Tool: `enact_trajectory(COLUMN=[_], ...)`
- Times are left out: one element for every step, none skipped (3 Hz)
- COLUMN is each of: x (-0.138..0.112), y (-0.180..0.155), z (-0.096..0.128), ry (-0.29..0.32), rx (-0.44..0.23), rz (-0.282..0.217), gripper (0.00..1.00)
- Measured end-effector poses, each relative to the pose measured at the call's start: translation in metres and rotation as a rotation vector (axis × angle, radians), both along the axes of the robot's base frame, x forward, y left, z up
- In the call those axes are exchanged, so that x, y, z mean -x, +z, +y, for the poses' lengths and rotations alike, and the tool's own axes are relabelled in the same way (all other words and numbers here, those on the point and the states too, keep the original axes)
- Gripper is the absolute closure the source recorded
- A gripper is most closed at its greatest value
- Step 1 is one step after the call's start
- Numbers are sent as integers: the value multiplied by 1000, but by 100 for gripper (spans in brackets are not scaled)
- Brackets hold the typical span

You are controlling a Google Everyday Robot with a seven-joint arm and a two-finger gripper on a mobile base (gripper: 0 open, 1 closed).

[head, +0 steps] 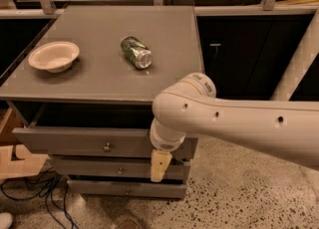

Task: Open top drawer

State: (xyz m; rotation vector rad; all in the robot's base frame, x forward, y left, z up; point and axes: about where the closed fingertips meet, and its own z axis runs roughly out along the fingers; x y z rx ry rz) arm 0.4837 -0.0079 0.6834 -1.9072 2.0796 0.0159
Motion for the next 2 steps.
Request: enact_trajectory(x=[-1, 0], y=[0, -26], z=[5, 18], ry=[26, 62], rx=[8, 32], rz=[6, 60], gripper=[0, 0])
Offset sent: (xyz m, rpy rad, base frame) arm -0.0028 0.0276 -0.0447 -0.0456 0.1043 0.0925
